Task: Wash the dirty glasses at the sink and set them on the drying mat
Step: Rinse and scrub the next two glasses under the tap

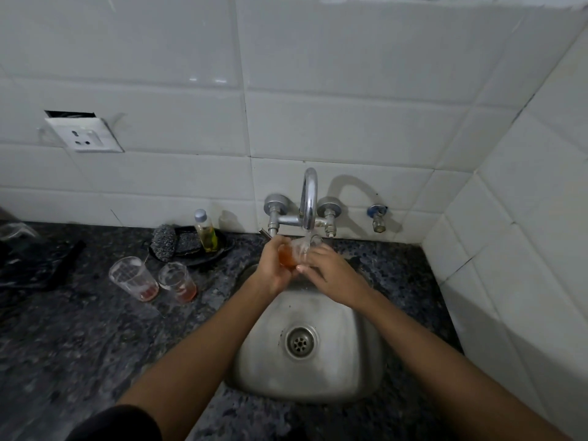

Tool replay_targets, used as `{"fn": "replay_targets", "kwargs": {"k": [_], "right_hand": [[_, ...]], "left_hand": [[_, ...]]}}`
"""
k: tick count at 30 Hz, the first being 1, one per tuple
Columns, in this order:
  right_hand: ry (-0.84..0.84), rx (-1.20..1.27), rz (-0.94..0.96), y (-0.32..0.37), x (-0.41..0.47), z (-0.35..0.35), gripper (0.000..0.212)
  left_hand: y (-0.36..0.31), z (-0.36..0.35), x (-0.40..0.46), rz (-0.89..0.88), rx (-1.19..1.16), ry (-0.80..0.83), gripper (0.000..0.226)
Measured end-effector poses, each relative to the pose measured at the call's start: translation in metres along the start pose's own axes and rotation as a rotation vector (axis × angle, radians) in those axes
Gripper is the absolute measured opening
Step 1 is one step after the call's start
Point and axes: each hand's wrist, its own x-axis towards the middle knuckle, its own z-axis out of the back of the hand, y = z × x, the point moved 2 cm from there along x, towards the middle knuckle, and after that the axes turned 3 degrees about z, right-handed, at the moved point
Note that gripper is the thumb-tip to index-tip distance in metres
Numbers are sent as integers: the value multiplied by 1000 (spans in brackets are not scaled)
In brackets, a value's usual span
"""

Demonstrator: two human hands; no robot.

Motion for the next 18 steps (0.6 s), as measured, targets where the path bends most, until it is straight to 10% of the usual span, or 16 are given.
{"fn": "replay_targets", "kwargs": {"k": [18], "right_hand": [[77, -13, -47, 8, 18, -6, 35]], "left_hand": [[-12, -10, -10, 6, 21, 135, 56]]}}
